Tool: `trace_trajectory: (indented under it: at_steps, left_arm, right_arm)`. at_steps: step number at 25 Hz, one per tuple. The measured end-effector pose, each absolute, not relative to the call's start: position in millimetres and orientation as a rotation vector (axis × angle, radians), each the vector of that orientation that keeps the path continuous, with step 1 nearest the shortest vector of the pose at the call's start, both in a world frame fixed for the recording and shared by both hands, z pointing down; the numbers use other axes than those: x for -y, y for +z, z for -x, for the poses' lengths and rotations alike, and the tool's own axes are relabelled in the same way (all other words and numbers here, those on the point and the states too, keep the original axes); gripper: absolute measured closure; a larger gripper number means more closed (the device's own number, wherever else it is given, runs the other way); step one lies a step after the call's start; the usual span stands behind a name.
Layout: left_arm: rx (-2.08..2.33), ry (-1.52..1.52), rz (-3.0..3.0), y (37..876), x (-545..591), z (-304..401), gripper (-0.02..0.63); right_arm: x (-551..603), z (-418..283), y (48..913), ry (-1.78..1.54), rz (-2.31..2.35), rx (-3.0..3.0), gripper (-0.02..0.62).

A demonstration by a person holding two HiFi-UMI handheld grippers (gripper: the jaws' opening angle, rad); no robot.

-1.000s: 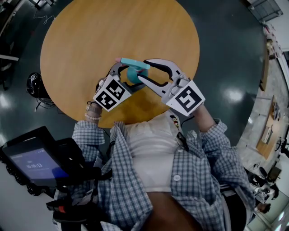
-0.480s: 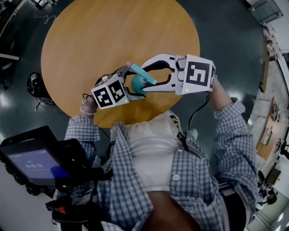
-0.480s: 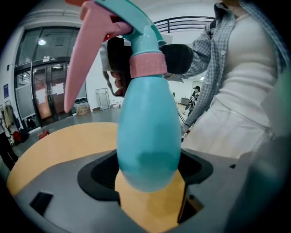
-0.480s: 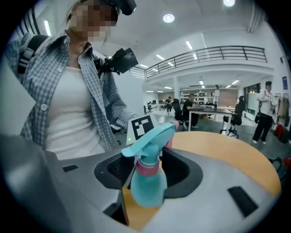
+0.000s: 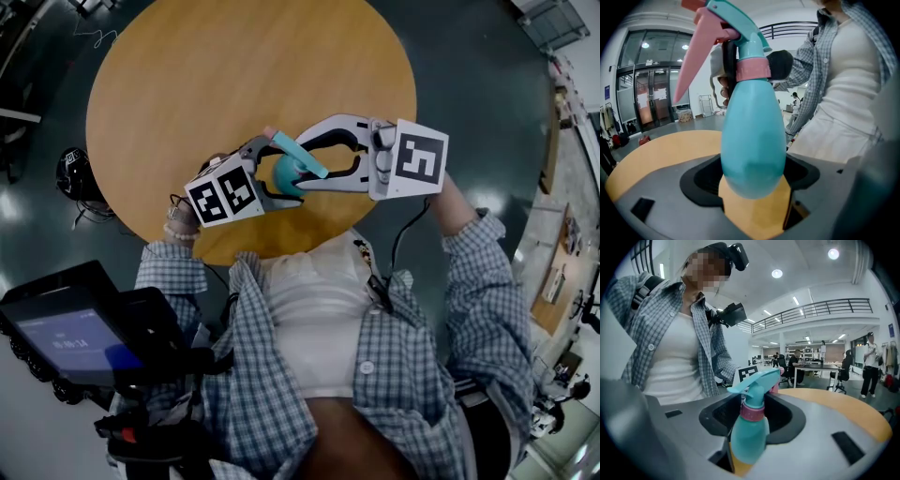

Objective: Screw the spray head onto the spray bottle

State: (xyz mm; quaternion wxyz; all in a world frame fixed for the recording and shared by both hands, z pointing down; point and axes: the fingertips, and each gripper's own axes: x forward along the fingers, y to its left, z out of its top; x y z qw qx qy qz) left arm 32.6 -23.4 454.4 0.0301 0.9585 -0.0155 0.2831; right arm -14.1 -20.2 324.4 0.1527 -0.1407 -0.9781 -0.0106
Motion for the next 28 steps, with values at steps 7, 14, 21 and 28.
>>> trace_trajectory:
  at_steps: [7, 14, 21, 28]
  left_arm:
    - [0.123, 0.819, -2.962, 441, 36, -30, 0.198]
    - [0.384, 0.714, -2.939, 434, 60, -22, 0.198]
    - [0.728, 0.766, -2.886, 449, 80, -18, 0.201]
    - [0.984, 0.797, -2.844, 452, 92, -18, 0.202]
  right_arm:
    - [32, 17, 317, -0.184, 0.184, 2.865, 0.448]
    - [61, 16, 311, -0.142, -0.212, 2.955, 0.448]
    - [81, 9, 319, -0.216, -0.722, 2.89, 0.448]
    - [92, 0, 324, -0.159, -1.12, 2.756, 0.449]
